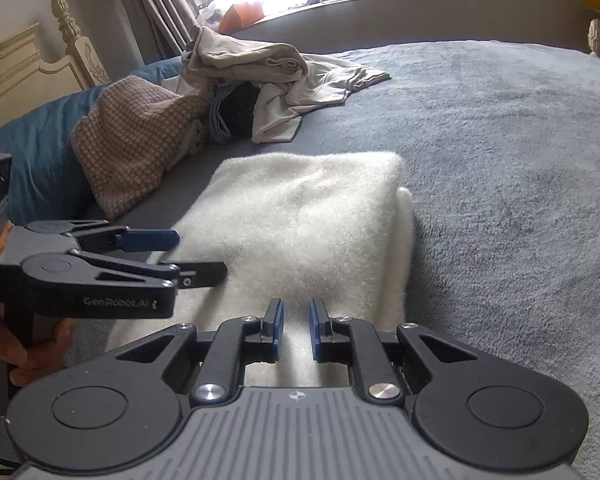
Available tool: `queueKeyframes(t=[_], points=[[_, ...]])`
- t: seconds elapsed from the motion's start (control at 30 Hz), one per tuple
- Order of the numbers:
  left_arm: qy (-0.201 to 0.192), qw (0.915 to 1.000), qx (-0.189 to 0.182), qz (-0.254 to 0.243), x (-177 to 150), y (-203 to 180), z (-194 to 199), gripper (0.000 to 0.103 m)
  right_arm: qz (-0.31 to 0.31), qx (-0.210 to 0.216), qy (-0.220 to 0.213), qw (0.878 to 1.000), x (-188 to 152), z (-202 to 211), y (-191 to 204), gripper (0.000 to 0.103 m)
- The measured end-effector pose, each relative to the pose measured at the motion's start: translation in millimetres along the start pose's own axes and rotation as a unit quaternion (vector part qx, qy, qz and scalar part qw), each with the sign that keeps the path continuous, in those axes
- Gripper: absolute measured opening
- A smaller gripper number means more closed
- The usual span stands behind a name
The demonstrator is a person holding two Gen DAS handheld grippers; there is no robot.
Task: Fold clothes
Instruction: 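Bring both open grippers to the edge of the folded cream sweater, then close the right gripper on the sweater edge while the left gripper closes beside it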
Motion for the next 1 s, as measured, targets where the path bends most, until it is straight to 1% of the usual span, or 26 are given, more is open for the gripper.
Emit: queueKeyframes(t=[0.1,0.17,0.3,0.37,0.43,0.47,0.6,0.7,0.77,0.8,0.83,0.9,0.93,0.97,1.0], points=[[0.000,1.0000,-0.001,0.000,0,0,0,0.068,0.009,-0.001,-0.028,1.000,25,7,0,0.014],[0.001,1.0000,-0.002,0.002,1,0,-1,0.068,0.018,-0.011,-0.037,0.999,39,2,-1,0.014],[-0.002,1.0000,-0.008,0.000,0,1,-1,0.069,0.025,-0.031,-0.041,0.998,60,-24,-11,0.014],[-0.003,0.9999,-0.013,0.000,0,1,-1,0.069,0.031,-0.058,-0.023,0.998,59,-45,-22,0.014],[-0.004,0.9999,-0.017,-0.001,0,0,-1,0.069,0.016,-0.066,-0.004,0.998,53,-65,-35,0.012],[-0.004,0.9998,-0.018,-0.001,0,1,-1,0.069,0.007,-0.063,-0.005,0.998,54,-68,-37,0.012],[-0.009,0.9995,-0.030,0.002,-2,3,0,0.069,-0.019,-0.048,-0.036,0.998,73,-64,-37,0.014],[-0.016,0.9992,-0.037,0.001,-2,3,1,0.070,-0.041,-0.055,-0.024,0.997,78,-81,-47,0.014],[-0.019,0.9989,-0.043,0.002,-2,3,2,0.070,-0.064,-0.047,-0.021,0.997,79,-91,-58,0.013],[-0.022,0.9986,-0.047,0.006,-2,4,4,0.070,-0.085,-0.037,-0.026,0.995,80,-90,-62,0.013],[-0.025,0.9983,-0.052,0.009,-1,5,5,0.070,-0.112,-0.023,-0.034,0.993,83,-85,-67,0.015],[-0.031,0.9968,-0.066,0.031,1,10,10,0.070,-0.161,-0.002,-0.050,0.986,88,-73,-77,0.027],[-0.038,0.9959,-0.069,0.044,4,15,14,0.070,-0.179,0.001,-0.056,0.982,89,-65,-84,0.040],[-0.046,0.9948,-0.071,0.058,6,20,18,0.070,-0.197,0.006,-0.057,0.979,87,-58,-92,0.044],[-0.053,0.9935,-0.072,0.071,9,25,21,0.070,-0.214,0.016,-0.054,0.975,84,-53,-99,0.044]])
Point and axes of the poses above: each gripper's, at about its wrist camera, not at the fingertips, and z roughly against the way its jaws point, y to its left, x to its top, the point moved 10 cm from there along -z, roughly the way its jaws point, and after that the axes turned 2 degrees about z, right-handed, at the moved point
